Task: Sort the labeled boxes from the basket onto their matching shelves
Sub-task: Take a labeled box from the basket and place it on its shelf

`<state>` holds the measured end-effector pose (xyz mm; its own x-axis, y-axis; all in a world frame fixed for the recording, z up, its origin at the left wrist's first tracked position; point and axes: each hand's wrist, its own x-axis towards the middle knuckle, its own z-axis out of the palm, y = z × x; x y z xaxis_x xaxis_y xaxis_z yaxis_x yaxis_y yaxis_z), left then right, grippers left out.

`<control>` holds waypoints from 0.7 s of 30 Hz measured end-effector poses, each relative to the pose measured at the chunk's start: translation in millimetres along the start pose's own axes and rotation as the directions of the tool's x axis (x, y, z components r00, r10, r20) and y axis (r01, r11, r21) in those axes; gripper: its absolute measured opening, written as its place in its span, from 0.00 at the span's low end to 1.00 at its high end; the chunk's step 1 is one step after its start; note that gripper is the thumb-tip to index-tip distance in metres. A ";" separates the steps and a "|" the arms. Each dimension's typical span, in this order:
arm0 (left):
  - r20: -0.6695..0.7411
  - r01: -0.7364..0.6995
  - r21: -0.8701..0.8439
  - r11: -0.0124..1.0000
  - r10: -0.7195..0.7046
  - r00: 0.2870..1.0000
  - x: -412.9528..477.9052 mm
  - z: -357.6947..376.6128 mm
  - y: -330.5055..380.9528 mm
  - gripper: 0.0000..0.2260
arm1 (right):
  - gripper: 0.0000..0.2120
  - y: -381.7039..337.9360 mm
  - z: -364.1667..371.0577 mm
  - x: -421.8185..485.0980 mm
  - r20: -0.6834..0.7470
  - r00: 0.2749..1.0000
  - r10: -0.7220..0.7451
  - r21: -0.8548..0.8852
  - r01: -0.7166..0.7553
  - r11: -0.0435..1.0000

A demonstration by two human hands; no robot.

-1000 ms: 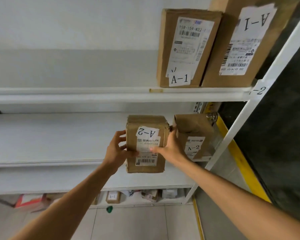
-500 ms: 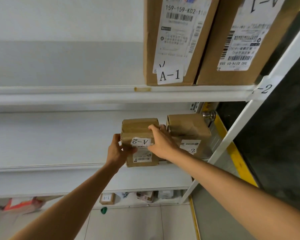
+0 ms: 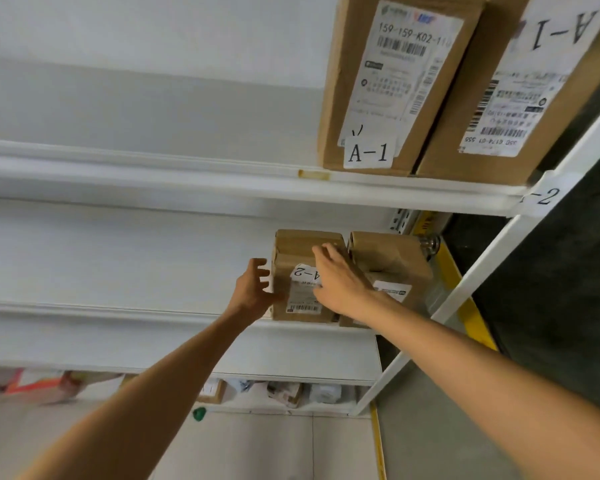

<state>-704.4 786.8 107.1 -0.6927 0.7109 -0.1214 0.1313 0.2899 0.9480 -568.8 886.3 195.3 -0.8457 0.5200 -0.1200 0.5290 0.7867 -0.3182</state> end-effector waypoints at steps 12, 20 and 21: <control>-0.217 0.248 0.817 0.520 -0.121 0.969 -173.6 -218.3 -35.2 0.29 | 0.17 -219.0 56.9 -16.2 0.253 0.867 -0.429 -0.132 0.471 0.872; -0.612 0.605 0.585 0.540 -0.196 0.766 -385.1 -339.9 -40.2 0.26 | 0.16 -416.7 109.7 -106.5 0.434 0.500 -0.750 -0.022 0.838 0.546; -0.653 0.646 0.550 0.529 -0.211 0.728 -410.6 -348.4 -40.5 0.26 | 0.18 -436.9 118.0 -122.9 0.440 0.453 -0.775 -0.005 0.865 0.502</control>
<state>-672.4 259.9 221.0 -0.9946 0.0380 -0.0963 0.0115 0.9651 0.2615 -704.4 439.4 238.1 -0.8244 -0.5209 -0.2213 -0.4652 0.8464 -0.2592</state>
